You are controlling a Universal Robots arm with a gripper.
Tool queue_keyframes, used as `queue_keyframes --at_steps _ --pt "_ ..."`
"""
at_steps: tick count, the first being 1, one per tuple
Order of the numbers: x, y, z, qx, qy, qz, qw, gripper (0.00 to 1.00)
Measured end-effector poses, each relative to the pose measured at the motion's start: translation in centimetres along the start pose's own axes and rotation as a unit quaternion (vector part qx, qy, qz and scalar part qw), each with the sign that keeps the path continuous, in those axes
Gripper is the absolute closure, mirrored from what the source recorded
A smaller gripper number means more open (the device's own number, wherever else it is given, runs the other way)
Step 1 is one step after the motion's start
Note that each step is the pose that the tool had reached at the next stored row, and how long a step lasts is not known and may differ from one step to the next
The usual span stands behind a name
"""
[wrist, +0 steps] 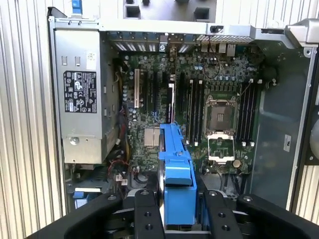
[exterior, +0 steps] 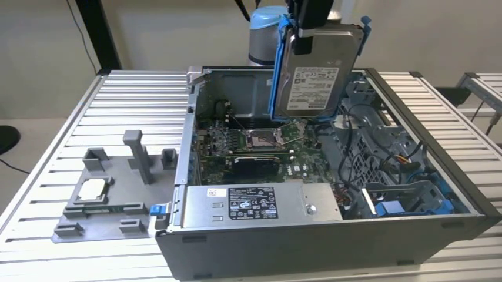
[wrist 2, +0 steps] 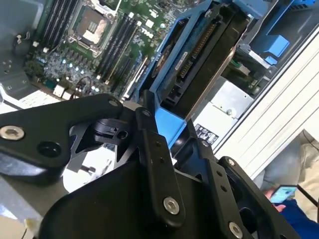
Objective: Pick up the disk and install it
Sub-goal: 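Pick up the disk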
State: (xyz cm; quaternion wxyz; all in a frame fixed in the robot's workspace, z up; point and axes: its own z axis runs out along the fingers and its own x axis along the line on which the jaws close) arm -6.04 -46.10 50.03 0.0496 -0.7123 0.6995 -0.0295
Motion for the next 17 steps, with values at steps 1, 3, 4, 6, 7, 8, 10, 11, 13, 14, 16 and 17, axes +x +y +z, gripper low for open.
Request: queue_keyframes --at_steps 1,3,4,6,7,8,10,11,13,14,16,17 --pt "0.19 -0.04 0.01 0.0012 0.0000 0.000 1.00000 1.00" --pt "0.65 -0.19 0.04 0.0029 0.0000 0.000 1.00000 1.00" --pt "0.91 -0.36 0.06 0.0029 0.0000 0.000 1.00000 1.00" --pt "1.48 -0.79 0.09 0.0029 0.0000 0.000 1.00000 1.00" --pt "1.77 -0.99 0.10 0.0029 0.0000 0.000 1.00000 1.00" --pt "2.02 -1.19 0.12 0.0029 -0.0001 0.000 1.00000 1.00" --pt "2.49 -1.52 0.15 0.0029 -0.0007 0.000 1.00000 1.00" --pt "2.72 -1.70 0.15 0.0029 -0.0010 0.000 1.00000 1.00" --pt "3.12 -2.15 0.19 0.0029 -0.0017 0.000 0.99999 1.00" --pt "3.30 -2.39 0.22 0.0029 -0.0019 0.000 0.99999 1.00" --pt "3.64 -3.06 0.29 0.0029 -0.0020 0.000 0.99999 1.00" --pt "3.83 -3.39 0.34 0.0029 -0.0021 0.000 0.99999 1.00"
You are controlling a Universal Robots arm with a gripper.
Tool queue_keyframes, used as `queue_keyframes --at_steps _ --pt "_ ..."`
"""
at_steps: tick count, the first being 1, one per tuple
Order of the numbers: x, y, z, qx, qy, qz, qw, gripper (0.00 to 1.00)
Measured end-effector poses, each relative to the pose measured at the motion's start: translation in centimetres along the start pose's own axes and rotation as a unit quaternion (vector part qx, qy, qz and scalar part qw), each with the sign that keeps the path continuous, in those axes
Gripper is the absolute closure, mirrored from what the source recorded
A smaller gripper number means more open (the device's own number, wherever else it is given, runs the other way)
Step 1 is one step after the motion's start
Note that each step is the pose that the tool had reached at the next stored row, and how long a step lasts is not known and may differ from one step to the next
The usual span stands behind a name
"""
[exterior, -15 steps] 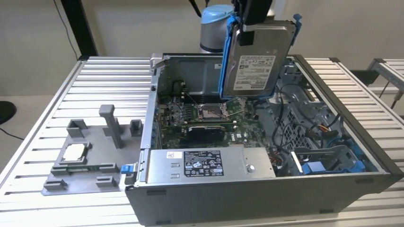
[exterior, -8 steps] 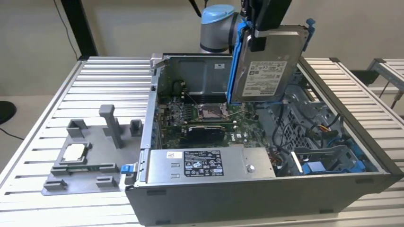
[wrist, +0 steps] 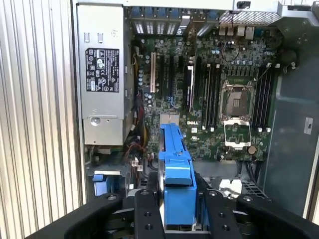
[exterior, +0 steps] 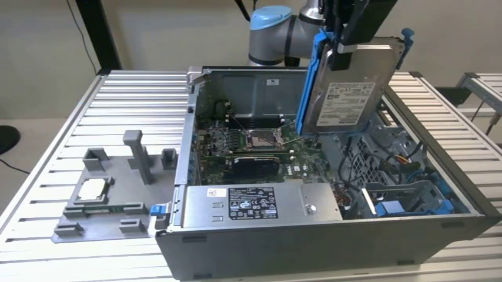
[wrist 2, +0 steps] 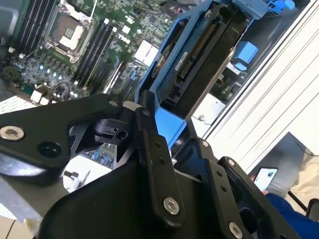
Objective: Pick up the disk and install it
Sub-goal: 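Pick up the disk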
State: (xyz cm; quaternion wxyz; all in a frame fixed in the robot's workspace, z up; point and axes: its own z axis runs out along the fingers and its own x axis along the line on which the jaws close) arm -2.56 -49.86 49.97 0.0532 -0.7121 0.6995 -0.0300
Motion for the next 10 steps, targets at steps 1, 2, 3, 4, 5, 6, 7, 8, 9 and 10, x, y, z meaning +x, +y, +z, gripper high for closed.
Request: queue_keyframes --at_steps 1,2,3,4,5,6,7,8,9,10 --pt "0.18 -0.29 0.04 0.0000 0.0000 0.000 1.00000 1.00" --pt "0.36 -0.54 0.08 0.0000 0.0000 0.000 1.00000 1.00" --pt "0.55 -0.78 0.12 0.0000 -0.0001 0.000 1.00000 1.00" --pt "0.73 -0.98 0.16 0.0000 -0.0001 0.000 1.00000 1.00" --pt "0.93 -1.20 0.19 0.0000 0.0000 0.000 1.00000 1.00" --pt "1.12 -1.44 0.23 -0.0001 -0.0001 0.000 1.00000 1.00" --pt "1.27 -1.66 0.27 -0.0002 -0.0001 0.000 1.00000 1.00" --pt "1.40 -1.84 0.30 -0.0003 -0.0001 0.000 1.00000 1.00" --pt "1.49 -1.99 0.33 -0.0004 -0.0001 0.000 1.00000 1.00" --pt "1.59 -2.13 0.36 -0.0004 -0.0001 0.000 1.00000 1.00"
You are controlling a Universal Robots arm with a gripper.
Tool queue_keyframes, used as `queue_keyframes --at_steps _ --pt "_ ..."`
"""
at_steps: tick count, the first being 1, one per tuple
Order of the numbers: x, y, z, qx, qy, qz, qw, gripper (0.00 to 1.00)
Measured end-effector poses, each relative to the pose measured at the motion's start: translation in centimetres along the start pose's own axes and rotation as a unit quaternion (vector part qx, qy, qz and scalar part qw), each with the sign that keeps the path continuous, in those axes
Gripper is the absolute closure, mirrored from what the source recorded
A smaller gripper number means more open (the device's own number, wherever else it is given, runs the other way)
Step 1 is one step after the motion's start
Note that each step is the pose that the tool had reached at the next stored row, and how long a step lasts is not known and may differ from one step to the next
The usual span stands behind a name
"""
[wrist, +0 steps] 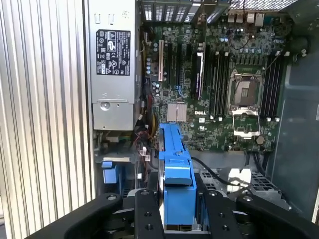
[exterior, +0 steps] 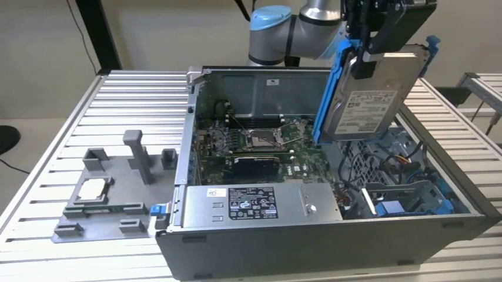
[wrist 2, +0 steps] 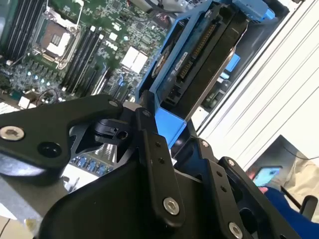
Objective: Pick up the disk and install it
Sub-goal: 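Pick up the disk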
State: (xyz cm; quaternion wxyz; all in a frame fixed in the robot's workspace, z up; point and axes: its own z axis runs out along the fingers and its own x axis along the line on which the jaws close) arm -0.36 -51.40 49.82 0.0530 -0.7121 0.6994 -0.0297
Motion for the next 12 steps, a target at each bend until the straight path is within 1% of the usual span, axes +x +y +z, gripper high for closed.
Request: queue_keyframes --at_steps 9,12 --pt "0.60 -1.17 0.23 0.0000 0.0000 0.000 1.00000 1.00" --pt "0.64 -1.31 0.24 0.0000 0.0000 0.000 1.00000 1.00"
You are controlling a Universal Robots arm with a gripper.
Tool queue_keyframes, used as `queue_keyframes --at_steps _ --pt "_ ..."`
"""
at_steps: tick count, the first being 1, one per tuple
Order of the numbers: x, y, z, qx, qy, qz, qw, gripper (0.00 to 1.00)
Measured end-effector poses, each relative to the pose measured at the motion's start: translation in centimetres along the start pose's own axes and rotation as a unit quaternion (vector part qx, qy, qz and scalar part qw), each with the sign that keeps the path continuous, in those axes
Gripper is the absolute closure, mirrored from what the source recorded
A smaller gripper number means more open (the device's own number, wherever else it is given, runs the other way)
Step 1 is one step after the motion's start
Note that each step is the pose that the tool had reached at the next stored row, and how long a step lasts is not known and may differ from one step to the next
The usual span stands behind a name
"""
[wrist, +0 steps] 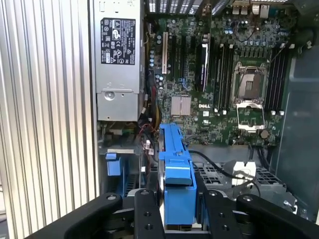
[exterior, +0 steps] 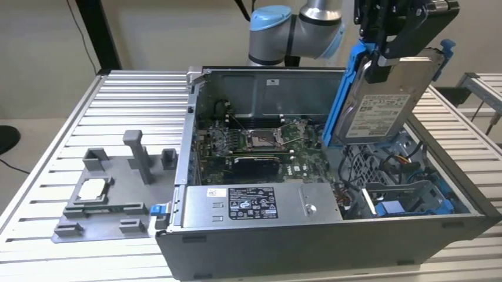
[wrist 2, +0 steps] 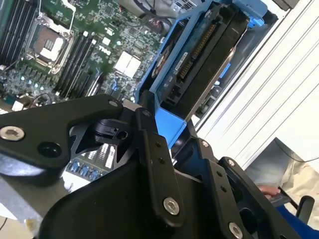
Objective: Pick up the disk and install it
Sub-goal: 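Pick up the disk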
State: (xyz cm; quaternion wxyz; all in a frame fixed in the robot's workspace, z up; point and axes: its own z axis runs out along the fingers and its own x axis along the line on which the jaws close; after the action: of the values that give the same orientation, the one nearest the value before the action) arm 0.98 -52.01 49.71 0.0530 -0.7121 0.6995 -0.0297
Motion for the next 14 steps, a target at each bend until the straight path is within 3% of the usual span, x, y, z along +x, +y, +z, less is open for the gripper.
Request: queue_keyframes --at_steps 14 --pt "0.41 -0.29 0.03 0.0000 0.0000 0.000 1.00000 1.00"
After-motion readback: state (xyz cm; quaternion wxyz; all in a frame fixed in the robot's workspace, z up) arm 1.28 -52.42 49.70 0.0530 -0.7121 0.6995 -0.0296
